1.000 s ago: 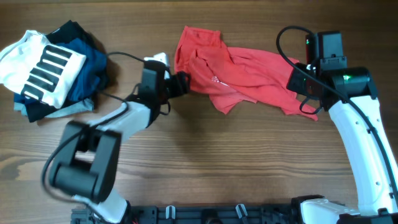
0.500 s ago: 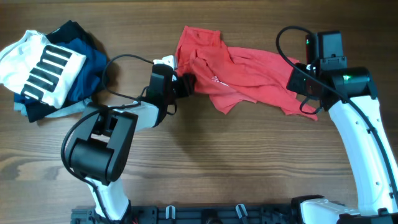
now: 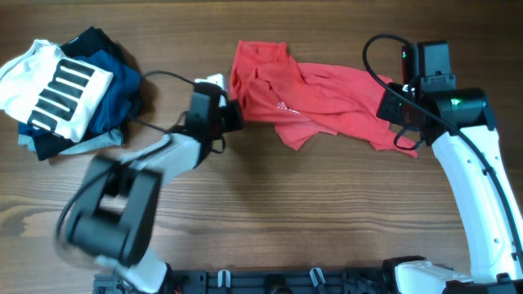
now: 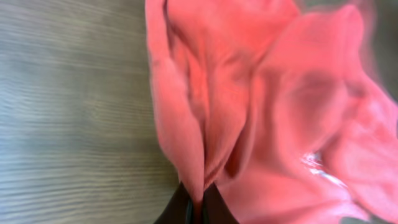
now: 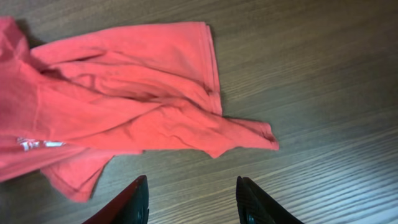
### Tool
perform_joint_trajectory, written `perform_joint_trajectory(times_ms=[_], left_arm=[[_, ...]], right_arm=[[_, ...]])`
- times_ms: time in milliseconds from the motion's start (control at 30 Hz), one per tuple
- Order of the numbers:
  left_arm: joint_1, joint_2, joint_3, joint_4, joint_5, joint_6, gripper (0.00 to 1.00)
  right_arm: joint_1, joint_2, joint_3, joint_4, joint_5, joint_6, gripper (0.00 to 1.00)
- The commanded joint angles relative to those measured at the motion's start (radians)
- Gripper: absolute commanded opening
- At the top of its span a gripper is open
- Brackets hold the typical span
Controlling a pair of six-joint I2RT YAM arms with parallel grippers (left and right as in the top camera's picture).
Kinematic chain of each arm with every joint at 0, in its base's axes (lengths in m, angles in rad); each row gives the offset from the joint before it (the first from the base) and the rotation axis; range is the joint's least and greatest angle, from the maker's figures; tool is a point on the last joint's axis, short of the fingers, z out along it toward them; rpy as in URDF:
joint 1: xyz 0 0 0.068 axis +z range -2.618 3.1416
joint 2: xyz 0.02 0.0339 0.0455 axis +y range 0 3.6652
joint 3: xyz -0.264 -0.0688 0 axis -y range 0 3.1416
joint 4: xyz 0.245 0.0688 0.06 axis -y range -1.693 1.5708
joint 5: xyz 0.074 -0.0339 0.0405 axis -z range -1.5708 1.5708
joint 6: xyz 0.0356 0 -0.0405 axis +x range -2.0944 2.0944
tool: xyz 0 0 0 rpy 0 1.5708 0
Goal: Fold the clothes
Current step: 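Grasp the red T-shirt's left side with the left gripper, then grasp the T-shirt's right side with the right gripper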
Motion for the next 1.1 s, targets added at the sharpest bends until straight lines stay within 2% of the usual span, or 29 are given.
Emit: perform_joint_trajectory(times_ms=[0,67,133,333,433,600,1067], left_arm=[[0.063,-0.270,0.044,-0.201,-0.001,0.160,0.04],[0.105,-0.383,0.077,-0.349,0.000,0.171,0.04],[0.153,-0.479,0.092,-0.444,0.000,0.171,0.04],[0.259,-0.655,0.092,-0.580,0.000,0.178,0.04],[0.271,-0.676,0.092,-0.604,0.000,0.178,0.04],[0.271,-0.671,0.092,-0.615,0.000,0.178,0.04],[0.271,-0.671,0.092,-0.640,0.000,0.178,0.04]], right_arm=[[-0.002,0.007,0.003,0.004,-0.049,-0.056,0.46],[-0.002,0.009,0.003,0.018,-0.118,-0.163,0.47],[-0.002,0.011,0.003,0.018,-0.129,-0.204,0.50],[-0.002,0.047,0.003,0.051,-0.201,-0.257,0.53],[-0.001,0.107,0.003,0.074,-0.355,-0.340,0.53],[0.044,0.257,0.003,0.071,-0.473,-0.380,0.57],[0.195,0.557,0.003,0.163,-0.397,-0.373,0.62]])
